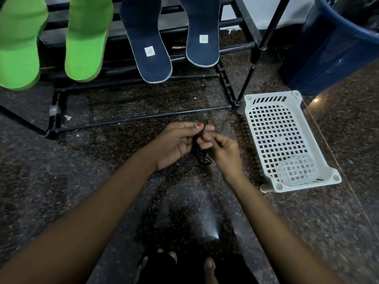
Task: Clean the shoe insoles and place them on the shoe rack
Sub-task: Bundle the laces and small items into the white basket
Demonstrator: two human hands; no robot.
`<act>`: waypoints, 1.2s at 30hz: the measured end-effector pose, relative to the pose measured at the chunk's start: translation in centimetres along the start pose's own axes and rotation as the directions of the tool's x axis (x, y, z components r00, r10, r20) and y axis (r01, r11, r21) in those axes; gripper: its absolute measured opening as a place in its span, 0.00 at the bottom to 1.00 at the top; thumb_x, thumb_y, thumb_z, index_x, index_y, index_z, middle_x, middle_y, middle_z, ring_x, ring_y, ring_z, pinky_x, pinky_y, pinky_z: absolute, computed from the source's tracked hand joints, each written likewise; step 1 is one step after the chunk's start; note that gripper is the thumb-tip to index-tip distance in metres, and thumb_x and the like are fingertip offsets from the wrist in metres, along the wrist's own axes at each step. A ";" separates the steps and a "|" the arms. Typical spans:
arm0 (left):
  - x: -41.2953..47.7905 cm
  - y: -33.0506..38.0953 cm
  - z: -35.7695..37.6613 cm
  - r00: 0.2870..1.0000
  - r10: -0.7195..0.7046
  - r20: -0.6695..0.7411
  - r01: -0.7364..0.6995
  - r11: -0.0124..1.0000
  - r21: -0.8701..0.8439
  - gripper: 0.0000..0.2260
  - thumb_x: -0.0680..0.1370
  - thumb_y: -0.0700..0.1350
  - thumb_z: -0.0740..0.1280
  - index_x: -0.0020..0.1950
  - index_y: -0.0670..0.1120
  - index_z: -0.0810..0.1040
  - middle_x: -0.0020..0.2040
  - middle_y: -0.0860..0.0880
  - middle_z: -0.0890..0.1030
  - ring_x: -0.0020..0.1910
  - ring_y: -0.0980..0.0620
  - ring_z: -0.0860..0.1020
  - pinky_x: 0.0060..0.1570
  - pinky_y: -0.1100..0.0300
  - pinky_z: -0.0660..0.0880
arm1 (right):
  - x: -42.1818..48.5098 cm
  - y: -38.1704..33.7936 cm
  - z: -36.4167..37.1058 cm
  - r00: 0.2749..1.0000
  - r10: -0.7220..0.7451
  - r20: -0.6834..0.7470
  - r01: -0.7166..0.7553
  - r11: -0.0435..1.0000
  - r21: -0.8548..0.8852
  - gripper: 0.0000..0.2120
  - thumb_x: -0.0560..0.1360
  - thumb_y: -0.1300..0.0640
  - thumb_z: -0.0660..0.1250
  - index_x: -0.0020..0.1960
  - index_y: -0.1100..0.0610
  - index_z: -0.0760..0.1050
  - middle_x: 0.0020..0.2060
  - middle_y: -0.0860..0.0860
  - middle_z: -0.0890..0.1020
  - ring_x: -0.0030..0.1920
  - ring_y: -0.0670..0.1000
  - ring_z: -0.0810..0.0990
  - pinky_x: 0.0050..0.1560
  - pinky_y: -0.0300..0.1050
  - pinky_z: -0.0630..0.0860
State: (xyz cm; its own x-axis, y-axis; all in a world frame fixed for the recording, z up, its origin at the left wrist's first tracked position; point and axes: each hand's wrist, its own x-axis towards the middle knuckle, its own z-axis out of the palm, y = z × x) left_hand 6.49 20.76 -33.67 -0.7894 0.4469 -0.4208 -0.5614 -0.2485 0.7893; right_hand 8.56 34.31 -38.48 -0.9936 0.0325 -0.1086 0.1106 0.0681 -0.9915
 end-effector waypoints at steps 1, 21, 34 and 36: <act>0.1 0.1 0.0 0.999 0.014 -0.035 -0.015 0.999 -0.038 0.10 0.81 0.37 0.56 0.51 0.37 0.76 0.32 0.51 0.80 0.29 0.59 0.79 0.46 0.61 0.78 | -0.3 0.1 0.4 1.000 0.003 0.015 -0.002 0.999 -0.037 0.13 0.77 0.67 0.61 0.37 0.56 0.77 0.26 0.39 0.79 0.31 0.37 0.74 0.37 0.30 0.69; 1.0 -2.0 -1.1 0.960 0.107 -0.259 -0.021 0.948 0.318 0.09 0.79 0.35 0.62 0.59 0.37 0.75 0.51 0.43 0.81 0.36 0.65 0.81 0.38 0.74 0.73 | -1.7 -1.4 0.5 0.922 -0.277 0.271 0.387 0.642 -0.661 0.06 0.74 0.60 0.65 0.45 0.61 0.79 0.40 0.56 0.81 0.41 0.58 0.79 0.36 0.48 0.74; 0.3 -1.8 -1.0 0.995 -0.093 -0.026 0.095 0.883 0.460 0.12 0.83 0.40 0.56 0.49 0.39 0.79 0.38 0.49 0.84 0.41 0.57 0.80 0.51 0.62 0.76 | -0.1 -2.6 -1.1 0.978 -0.191 0.079 0.206 0.849 -0.487 0.05 0.71 0.64 0.70 0.37 0.58 0.80 0.31 0.45 0.79 0.30 0.40 0.75 0.34 0.35 0.72; 0.1 -1.8 -1.0 0.993 -0.115 0.004 0.103 0.905 0.414 0.12 0.83 0.40 0.55 0.53 0.39 0.78 0.43 0.45 0.85 0.48 0.49 0.79 0.56 0.58 0.76 | 0.4 -2.9 -1.5 0.989 -0.149 0.009 0.142 0.924 -0.356 0.09 0.71 0.66 0.69 0.35 0.55 0.78 0.31 0.41 0.79 0.31 0.39 0.76 0.35 0.31 0.71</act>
State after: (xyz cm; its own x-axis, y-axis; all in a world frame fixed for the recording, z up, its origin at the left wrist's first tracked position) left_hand 7.14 20.39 -35.59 -0.7189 0.4754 -0.5071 -0.4865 0.1769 0.8556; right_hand 7.90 35.61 -35.52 -0.9991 0.0135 0.0394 -0.0301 0.4223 -0.9060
